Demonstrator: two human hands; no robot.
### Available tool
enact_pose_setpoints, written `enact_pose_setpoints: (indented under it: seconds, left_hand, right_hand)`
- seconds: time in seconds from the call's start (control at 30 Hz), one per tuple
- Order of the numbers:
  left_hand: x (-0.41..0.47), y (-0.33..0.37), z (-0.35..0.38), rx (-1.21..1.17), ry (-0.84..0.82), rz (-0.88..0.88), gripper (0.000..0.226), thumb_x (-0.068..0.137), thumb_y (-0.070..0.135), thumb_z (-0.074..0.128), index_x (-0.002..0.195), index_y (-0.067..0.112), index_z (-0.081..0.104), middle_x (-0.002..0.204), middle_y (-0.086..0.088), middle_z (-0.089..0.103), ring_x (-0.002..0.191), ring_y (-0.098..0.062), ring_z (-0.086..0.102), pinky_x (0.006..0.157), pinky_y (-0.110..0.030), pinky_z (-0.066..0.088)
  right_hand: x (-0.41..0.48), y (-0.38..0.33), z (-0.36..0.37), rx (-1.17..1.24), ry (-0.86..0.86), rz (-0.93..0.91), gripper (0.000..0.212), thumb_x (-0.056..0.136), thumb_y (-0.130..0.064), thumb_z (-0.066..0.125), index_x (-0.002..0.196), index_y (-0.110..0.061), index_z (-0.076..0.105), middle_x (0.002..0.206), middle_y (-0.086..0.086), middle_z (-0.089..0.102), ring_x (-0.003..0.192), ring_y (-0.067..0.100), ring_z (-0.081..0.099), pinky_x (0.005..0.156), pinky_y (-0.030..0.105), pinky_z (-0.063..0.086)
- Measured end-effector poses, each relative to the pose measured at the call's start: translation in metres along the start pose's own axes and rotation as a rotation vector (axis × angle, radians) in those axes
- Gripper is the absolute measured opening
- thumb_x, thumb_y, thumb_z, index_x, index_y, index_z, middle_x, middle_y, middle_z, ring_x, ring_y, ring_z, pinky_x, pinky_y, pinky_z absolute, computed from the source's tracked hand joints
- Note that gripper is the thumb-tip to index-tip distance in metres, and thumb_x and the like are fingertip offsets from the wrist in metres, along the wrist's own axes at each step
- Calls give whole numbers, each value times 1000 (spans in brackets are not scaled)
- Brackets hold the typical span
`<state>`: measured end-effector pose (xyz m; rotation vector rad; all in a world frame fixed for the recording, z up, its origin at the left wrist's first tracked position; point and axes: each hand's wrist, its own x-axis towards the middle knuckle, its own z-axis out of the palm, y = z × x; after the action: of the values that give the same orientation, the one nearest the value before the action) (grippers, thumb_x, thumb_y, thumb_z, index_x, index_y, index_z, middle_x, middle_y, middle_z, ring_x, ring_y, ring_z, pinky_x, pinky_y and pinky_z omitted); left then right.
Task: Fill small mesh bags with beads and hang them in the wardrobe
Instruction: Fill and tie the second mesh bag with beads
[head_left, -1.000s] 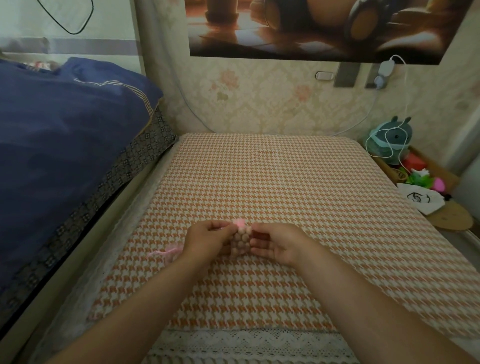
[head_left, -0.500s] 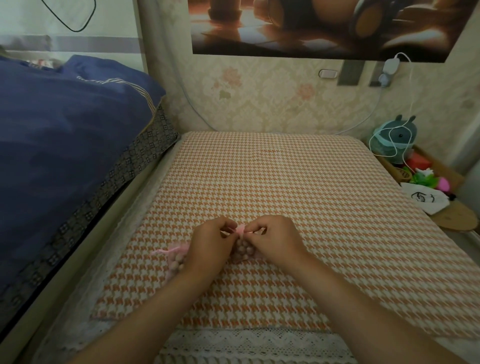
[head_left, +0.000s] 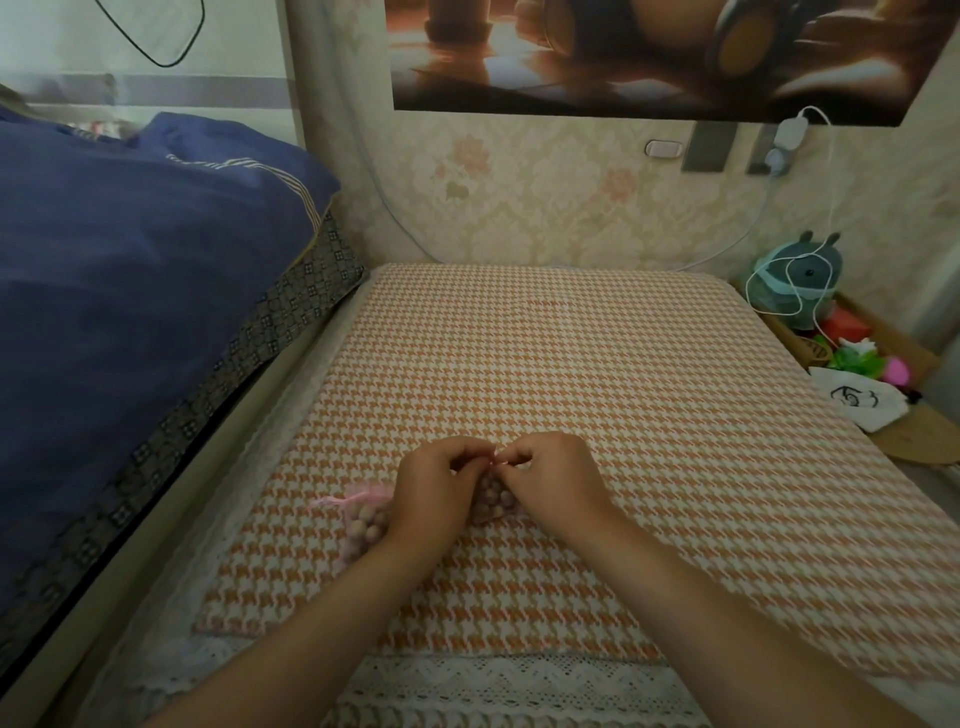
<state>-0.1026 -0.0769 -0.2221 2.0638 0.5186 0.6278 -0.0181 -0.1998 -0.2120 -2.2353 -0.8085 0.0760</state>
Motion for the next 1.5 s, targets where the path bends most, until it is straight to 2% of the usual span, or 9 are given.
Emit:
enact_pose_setpoints:
  seconds: [0.1,0.23,0.33,0.6,0.73,0.9,1.03,1.3,1.5]
  left_hand:
    - [1,2,3,-86,43,-94,37,87,13,72,117,33,63,83,11,73,83,0,67,79,-17,52]
    - [4,4,7,-106,53,-169,11,84,16,75,92,23,71,79,12,72,79,-1,69,69,-12,51]
    - [5,4,11,-81,18,-143,11,85,15,74,85,26,77,80,15,72,78,2,67,65,-4,46]
    - [7,8,17,-14,-35,-80,18,86,14,71,101,22,77,87,11,74,78,4,65,65,-2,45]
    - [7,11,17,37,-86,1,36,86,13,70,118,28,62,79,13,71,75,5,63,65,-5,46]
    - [10,8,15,47,-147,52,45,83,15,74,122,29,57,78,14,73,74,3,64,69,-14,47]
    - [9,7,14,30,-161,56,41,83,22,78,117,33,57,79,16,73,73,4,63,69,-12,49]
    - [-1,15,14,105,-122,113,26,87,16,72,110,25,65,84,16,69,75,4,63,66,-5,47]
    - [-4,14,14,147,-107,169,22,86,13,73,105,23,67,86,16,66,77,7,60,67,-2,43]
  right_hand:
    - [-1,2,-3,7,-34,-29,16,95,-27,67,102,-26,81,96,-9,77,89,5,68,80,22,55]
    - [-1,4,-10,17,-80,-68,19,98,-26,62,109,-25,79,102,-9,76,92,3,66,80,16,51]
    - [-1,6,-15,-58,-60,-177,19,97,-22,65,110,-22,79,103,-7,74,94,6,65,86,22,51]
    - [0,12,-29,-261,-37,-420,11,91,-29,71,99,-29,80,100,-14,73,84,5,66,74,29,56]
    - [6,16,-34,-265,-57,-444,9,91,-30,71,96,-32,79,118,-21,59,79,1,61,69,15,48]
    - [12,17,-40,-159,-137,-395,8,87,-27,75,92,-32,80,98,-20,68,84,2,63,76,29,55]
    - [11,15,-42,-6,-155,-223,10,87,-24,76,90,-33,81,85,-18,72,79,2,66,75,25,55]
    - [2,-1,-36,548,-208,465,8,93,-6,69,96,-10,75,72,11,74,43,14,60,43,25,47]
    - [0,-2,-33,539,-143,500,7,89,-8,74,96,-7,73,78,17,76,44,17,61,45,28,50]
